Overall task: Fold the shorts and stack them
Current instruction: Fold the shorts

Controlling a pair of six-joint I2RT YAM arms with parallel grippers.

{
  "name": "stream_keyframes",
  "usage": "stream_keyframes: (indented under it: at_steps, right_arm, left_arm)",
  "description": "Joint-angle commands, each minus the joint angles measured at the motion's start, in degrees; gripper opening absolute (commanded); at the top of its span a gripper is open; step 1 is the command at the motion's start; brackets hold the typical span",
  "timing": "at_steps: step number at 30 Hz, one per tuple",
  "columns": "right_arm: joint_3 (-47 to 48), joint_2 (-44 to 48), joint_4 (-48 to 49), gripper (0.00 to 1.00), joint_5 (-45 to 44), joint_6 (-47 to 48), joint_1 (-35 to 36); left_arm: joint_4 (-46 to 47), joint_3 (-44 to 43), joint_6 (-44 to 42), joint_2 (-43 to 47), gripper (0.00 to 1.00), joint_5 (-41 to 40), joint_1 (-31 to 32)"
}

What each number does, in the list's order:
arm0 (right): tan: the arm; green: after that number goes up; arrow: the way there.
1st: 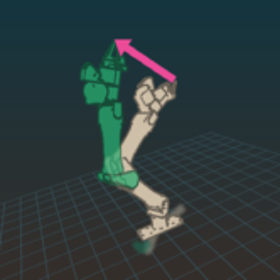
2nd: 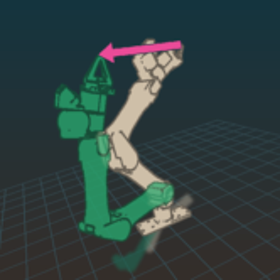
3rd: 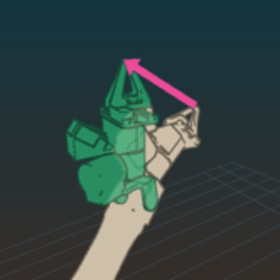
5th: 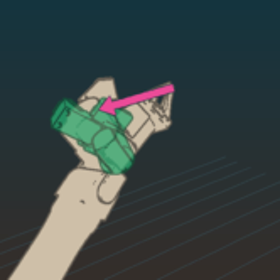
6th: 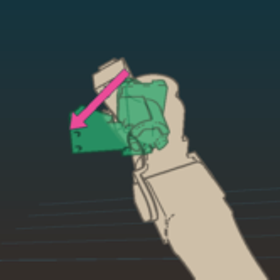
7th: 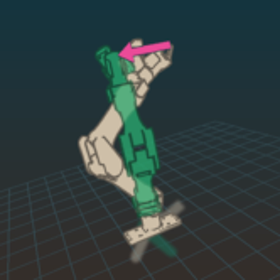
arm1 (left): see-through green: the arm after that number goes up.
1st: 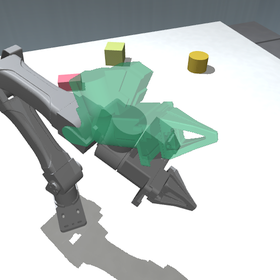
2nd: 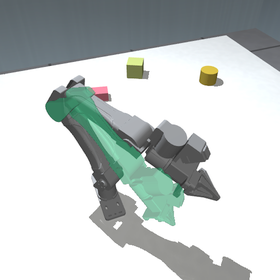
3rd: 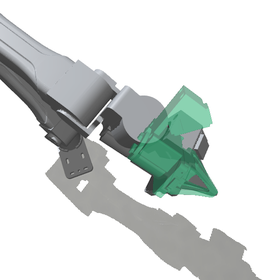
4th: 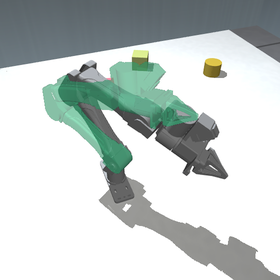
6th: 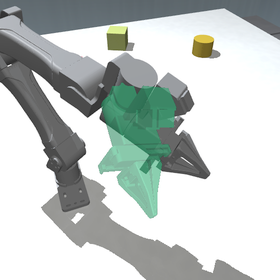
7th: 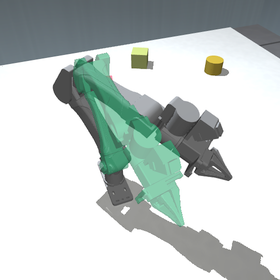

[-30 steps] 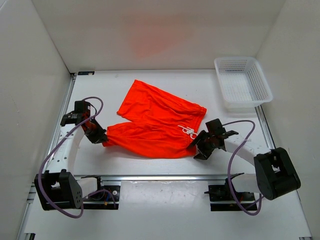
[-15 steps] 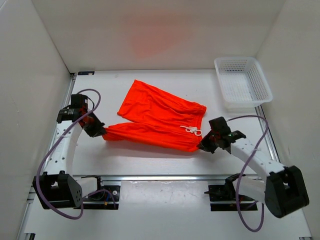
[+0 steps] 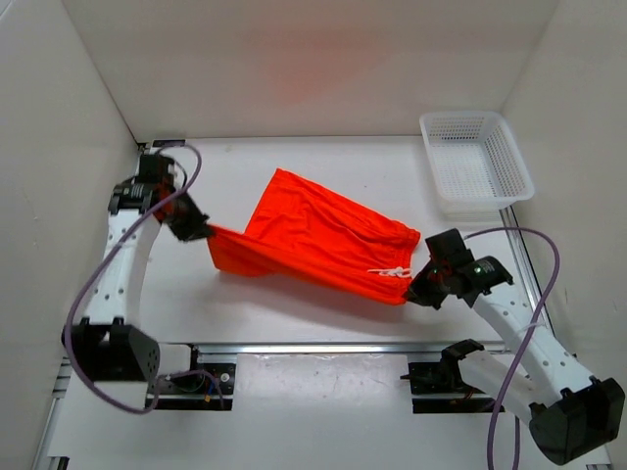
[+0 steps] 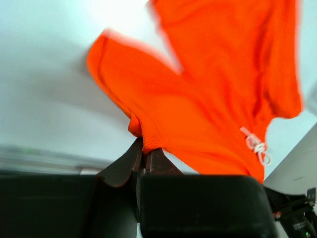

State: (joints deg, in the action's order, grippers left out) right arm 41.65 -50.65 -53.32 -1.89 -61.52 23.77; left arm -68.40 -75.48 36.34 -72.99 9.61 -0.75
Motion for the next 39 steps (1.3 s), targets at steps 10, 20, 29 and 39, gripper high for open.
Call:
stream_keyframes:
  at_steps: [10, 20, 29, 39]
  right_arm:
    - [19.08, -17.45, -5.84, 0.0, -12.44, 1.22, -7.67]
    - [37.44, -41.26, 8.06, 0.79, -8.93, 12.64, -16.21]
    - [24.38, -32.68, 11.56, 0.89, -7.27, 16.25, -12.43]
    - [19.96, -34.68, 16.49, 0.95, 3.99, 17.75, -12.43]
  left_arm:
    - [2.04, -44.02, -5.75, -36.82, 0.1, -5.04, 6.12]
    - [7.05, -77.89, -6.45, -65.35, 0.74, 3.92, 7.26]
    - [9.08, -44.2, -11.02, -44.97, 0.87, -3.89, 7.79]
    - [14.34, -15.14, -9.63, -41.17, 0.99, 4.9, 8.84]
